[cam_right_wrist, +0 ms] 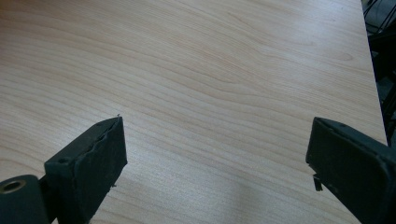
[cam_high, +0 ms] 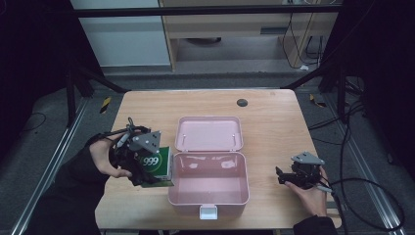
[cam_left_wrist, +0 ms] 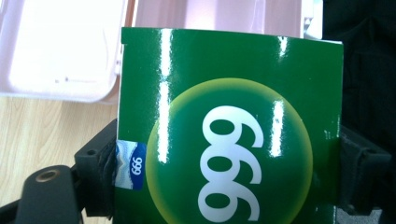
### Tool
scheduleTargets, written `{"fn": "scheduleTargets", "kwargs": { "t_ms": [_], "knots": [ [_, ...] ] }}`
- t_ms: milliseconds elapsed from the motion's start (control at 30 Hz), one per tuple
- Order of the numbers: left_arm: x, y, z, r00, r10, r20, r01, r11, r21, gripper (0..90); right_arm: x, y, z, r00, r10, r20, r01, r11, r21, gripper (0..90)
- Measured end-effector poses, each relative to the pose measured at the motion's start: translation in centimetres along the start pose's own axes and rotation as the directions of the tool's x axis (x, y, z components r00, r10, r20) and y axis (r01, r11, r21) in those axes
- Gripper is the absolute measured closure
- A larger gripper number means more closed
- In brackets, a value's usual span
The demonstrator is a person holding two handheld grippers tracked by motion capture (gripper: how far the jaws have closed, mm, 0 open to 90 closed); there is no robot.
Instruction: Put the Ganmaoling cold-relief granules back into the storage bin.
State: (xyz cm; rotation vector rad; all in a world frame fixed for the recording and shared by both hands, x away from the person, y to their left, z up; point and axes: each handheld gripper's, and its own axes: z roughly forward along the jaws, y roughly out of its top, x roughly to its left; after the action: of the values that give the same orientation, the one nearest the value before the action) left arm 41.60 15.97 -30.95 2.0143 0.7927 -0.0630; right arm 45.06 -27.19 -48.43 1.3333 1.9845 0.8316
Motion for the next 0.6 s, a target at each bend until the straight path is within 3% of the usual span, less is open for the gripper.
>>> {"fn": "scheduleTargets", "kwargs": {
  "t_ms": [133,167,200,233,267,300,367,400,433,533,600],
  "knots": [
    [-0.2,0.3,0.3,0.9993,0.036,0.014,-0.036,0.9989,0.028,14.3,0.0,0.0,0.0,1.0000,0.001,0.000,-0.001,1.000,0.001,5.5],
    [-0.1,0.5,0.3,0.9971,0.072,0.022,-0.073,0.9957,0.057,14.3,0.0,0.0,0.0,1.0000,0.001,0.000,-0.001,1.000,0.001,5.5],
    [0.4,0.8,-0.1,0.9844,0.172,0.038,-0.176,0.9740,0.143,14.3,0.0,0.0,0.0,1.0000,0.000,0.000,0.000,1.000,0.002,5.5],
    [1.4,1.8,-0.8,0.9345,0.342,0.098,-0.356,0.8936,0.273,14.3,0.0,0.0,0.0,1.0000,-0.001,0.000,0.001,1.000,0.002,5.4],
    [1.2,1.8,-0.6,0.9371,0.335,0.098,-0.349,0.8992,0.264,14.3,0.0,0.0,0.0,1.0000,0.000,0.000,0.000,1.000,0.003,5.4],
    [0.9,1.8,-0.3,0.9452,0.314,0.090,-0.326,0.9132,0.244,14.3,0.0,0.0,0.0,1.0000,0.000,0.000,0.000,1.000,0.004,5.4],
    [0.8,1.8,-0.1,0.9474,0.308,0.087,-0.320,0.9177,0.236,14.3,0.0,0.0,0.0,1.0000,-0.001,0.002,0.001,1.000,0.005,5.3],
    [0.7,1.9,0.1,0.9437,0.318,0.091,-0.331,0.9115,0.244,14.3,0.0,0.0,0.0,1.0000,-0.001,0.002,0.001,1.000,0.005,5.3],
    [0.6,2.1,0.4,0.9347,0.340,0.102,-0.356,0.8954,0.268,14.3,0.0,0.0,0.0,1.0000,0.001,0.002,-0.001,1.000,0.004,5.3],
    [0.5,2.3,1.0,0.9269,0.359,0.110,-0.375,0.8833,0.281,14.3,0.0,0.0,0.0,1.0000,-0.004,0.003,0.004,1.000,0.004,5.3],
    [0.4,2.4,1.2,0.9246,0.363,0.115,-0.381,0.8812,0.280,14.3,0.0,0.0,0.0,1.0000,-0.004,0.003,0.004,1.000,0.005,5.3]
  ]
}}
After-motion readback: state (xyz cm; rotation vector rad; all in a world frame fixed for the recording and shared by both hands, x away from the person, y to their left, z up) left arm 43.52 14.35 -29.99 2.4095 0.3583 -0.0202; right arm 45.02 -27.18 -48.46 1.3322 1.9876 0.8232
